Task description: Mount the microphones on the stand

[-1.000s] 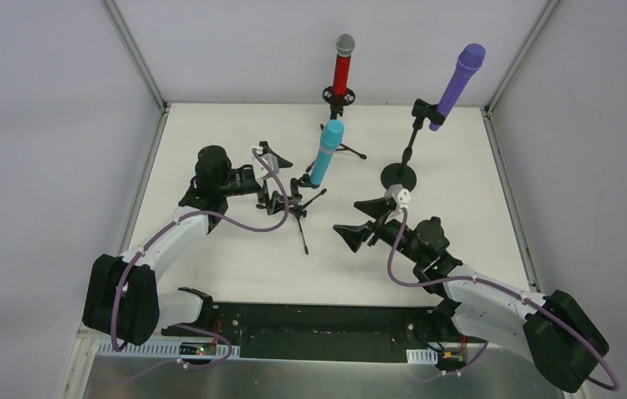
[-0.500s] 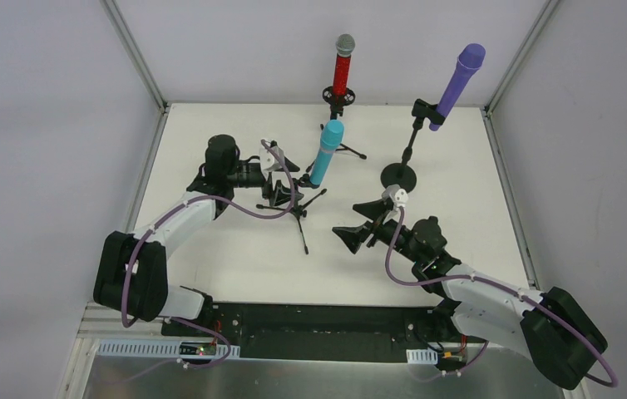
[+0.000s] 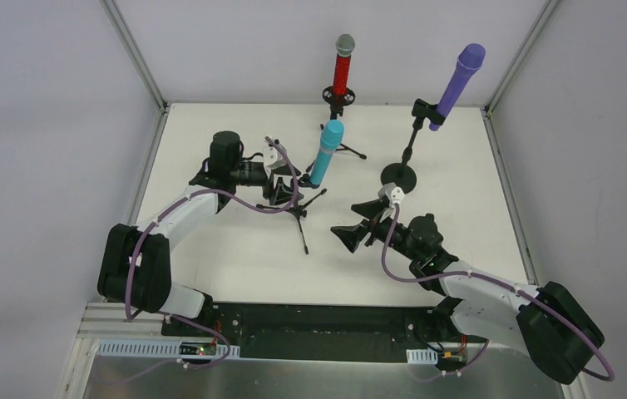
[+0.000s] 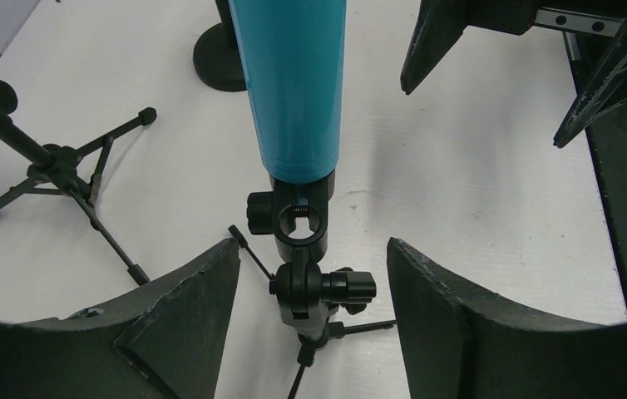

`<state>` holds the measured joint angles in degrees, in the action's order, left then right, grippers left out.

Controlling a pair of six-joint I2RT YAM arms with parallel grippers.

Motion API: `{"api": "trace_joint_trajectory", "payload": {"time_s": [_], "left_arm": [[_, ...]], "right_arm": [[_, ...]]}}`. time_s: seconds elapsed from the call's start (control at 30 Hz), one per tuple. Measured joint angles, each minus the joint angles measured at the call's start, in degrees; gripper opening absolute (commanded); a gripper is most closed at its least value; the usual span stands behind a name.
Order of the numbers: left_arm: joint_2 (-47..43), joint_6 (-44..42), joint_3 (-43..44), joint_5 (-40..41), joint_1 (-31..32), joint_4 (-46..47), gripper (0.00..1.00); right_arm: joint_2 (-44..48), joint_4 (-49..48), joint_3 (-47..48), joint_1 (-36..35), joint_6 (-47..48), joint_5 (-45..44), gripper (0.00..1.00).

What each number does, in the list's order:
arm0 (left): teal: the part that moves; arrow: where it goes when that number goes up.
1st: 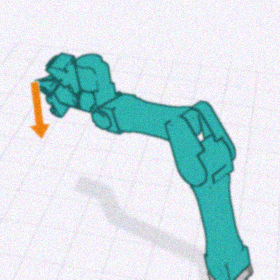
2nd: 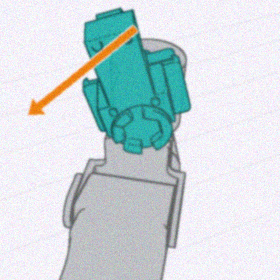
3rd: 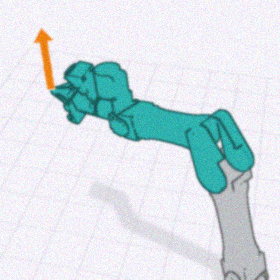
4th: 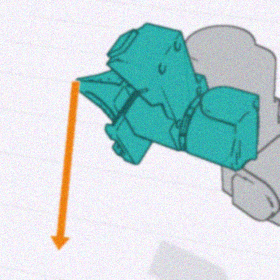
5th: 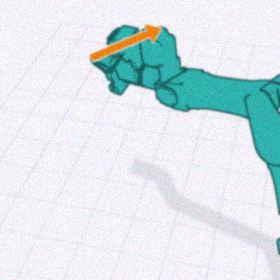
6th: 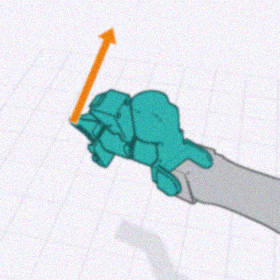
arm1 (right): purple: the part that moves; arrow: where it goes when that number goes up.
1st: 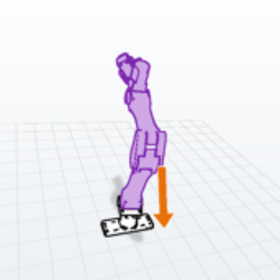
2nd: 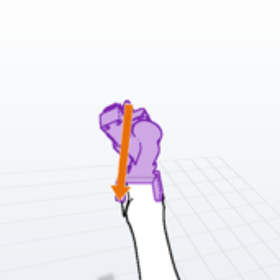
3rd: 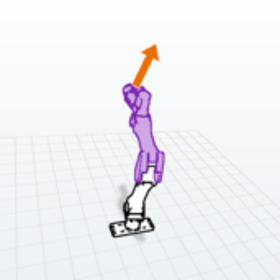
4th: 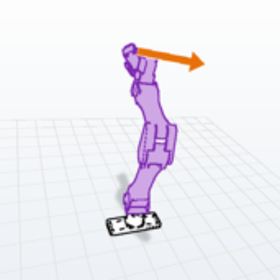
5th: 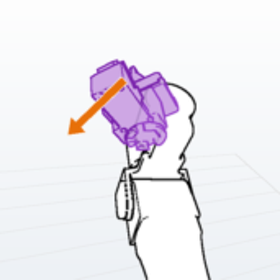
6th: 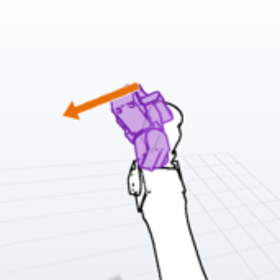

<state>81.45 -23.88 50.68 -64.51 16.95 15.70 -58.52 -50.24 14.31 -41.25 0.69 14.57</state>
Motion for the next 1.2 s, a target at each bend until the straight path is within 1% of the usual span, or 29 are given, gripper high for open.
{"api": "trace_joint_trajectory", "payload": {"time_s": [0.03, 0.43, 0.77, 1.0, 1.2], "left_arm": [[0.2, 0.0, 0.0, 0.0, 0.0, -0.3, 0.63], [1.4, -0.4, 1.1, -0.2, 0.0, -2.4, 0.39], [2.1, -0.4, 1.9, -1.4, 0.5, -2.8, 0.01], [2.6, -0.3, 2.5, -1.4, 1.6, -2.8, 0.00], [2.6, -0.3, 2.5, -1.4, 2.8, -2.8, 0.00]], "right_arm": [[-0.2, 0.2, 0.2, 0.0, 0.0, 0.1, 0.99], [-2.2, 2.6, 3.0, 0.0, 0.4, 1.4, 0.99], [-6.0, 2.4, 3.4, -1.0, 1.9, 1.4, 0.99], [-10.2, -0.5, 3.4, -3.0, 2.8, 0.7, 0.99], [-13.8, -3.7, 4.7, -5.6, 3.9, -1.9, 0.99]]}}
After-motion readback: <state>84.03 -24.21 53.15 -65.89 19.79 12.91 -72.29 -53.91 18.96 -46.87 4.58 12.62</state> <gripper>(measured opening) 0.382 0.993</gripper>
